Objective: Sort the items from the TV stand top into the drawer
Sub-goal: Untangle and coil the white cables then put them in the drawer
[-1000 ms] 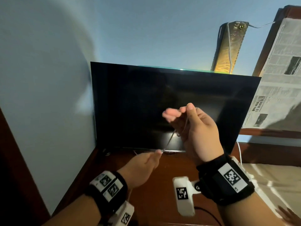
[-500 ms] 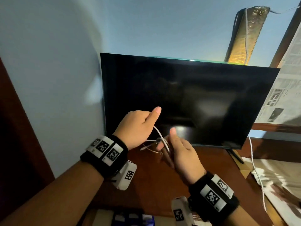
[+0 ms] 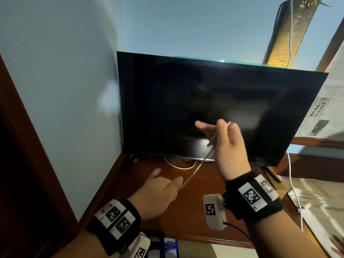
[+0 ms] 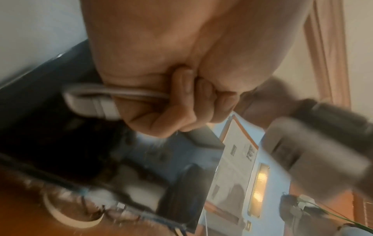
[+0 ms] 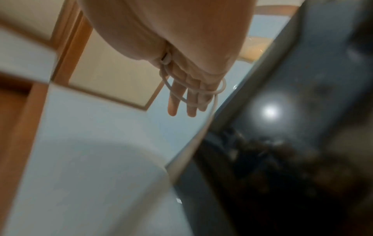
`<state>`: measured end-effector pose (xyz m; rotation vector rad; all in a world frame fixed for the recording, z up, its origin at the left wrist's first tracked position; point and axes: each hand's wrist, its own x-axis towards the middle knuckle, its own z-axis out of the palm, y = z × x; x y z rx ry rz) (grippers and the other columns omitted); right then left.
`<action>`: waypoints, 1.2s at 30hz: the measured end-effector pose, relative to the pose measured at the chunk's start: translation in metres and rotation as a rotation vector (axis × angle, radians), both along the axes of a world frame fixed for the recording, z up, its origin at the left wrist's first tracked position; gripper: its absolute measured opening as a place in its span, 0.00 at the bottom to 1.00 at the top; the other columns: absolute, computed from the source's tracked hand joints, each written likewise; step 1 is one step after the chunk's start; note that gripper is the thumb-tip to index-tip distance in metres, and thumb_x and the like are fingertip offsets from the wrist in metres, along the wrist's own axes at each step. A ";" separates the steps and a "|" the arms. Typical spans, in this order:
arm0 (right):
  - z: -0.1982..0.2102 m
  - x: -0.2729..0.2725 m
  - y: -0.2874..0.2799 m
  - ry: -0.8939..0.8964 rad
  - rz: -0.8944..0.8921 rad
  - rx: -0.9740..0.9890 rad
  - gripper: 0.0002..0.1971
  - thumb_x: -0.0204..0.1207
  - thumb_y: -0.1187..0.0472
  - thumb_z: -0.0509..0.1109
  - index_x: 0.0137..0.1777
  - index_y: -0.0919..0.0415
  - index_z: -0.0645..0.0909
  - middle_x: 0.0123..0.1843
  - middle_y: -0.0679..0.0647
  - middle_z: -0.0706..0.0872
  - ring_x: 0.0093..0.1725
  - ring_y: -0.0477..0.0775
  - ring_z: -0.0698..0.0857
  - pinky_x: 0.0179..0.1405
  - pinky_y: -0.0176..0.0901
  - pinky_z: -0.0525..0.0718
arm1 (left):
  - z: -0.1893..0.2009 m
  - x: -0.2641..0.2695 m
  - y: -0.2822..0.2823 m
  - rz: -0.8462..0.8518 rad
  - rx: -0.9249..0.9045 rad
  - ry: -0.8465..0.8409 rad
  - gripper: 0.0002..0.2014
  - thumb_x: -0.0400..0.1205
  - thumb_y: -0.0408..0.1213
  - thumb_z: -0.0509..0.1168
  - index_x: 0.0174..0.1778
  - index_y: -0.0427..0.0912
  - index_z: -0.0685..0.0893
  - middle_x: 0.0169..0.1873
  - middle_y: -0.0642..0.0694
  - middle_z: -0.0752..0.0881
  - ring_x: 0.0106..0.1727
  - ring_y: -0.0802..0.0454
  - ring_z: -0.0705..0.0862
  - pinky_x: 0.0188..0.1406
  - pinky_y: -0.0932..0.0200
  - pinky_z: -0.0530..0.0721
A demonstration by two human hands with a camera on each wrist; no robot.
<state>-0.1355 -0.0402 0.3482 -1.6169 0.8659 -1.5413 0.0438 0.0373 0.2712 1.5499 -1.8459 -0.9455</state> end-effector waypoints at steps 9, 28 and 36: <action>-0.064 0.022 0.036 0.422 0.220 0.347 0.24 0.90 0.39 0.51 0.52 0.56 0.80 0.23 0.50 0.80 0.24 0.50 0.79 0.29 0.43 0.75 | 0.081 0.020 -0.011 0.223 -0.549 -0.234 0.34 0.92 0.55 0.56 0.18 0.44 0.68 0.14 0.50 0.70 0.19 0.54 0.73 0.26 0.58 0.65; -0.042 0.029 0.021 0.072 0.166 0.162 0.17 0.93 0.52 0.55 0.58 0.67 0.74 0.58 0.51 0.94 0.64 0.48 0.90 0.71 0.56 0.82 | -0.005 0.002 0.028 -0.019 -0.257 -0.039 0.28 0.91 0.61 0.46 0.34 0.50 0.78 0.26 0.55 0.79 0.29 0.58 0.79 0.36 0.51 0.80; -0.091 0.032 0.027 0.398 0.316 0.396 0.22 0.91 0.47 0.57 0.49 0.66 0.80 0.27 0.51 0.77 0.24 0.48 0.74 0.26 0.47 0.75 | 0.046 0.024 0.022 0.008 -0.501 -0.508 0.22 0.92 0.57 0.46 0.32 0.60 0.70 0.29 0.57 0.74 0.35 0.60 0.75 0.47 0.52 0.77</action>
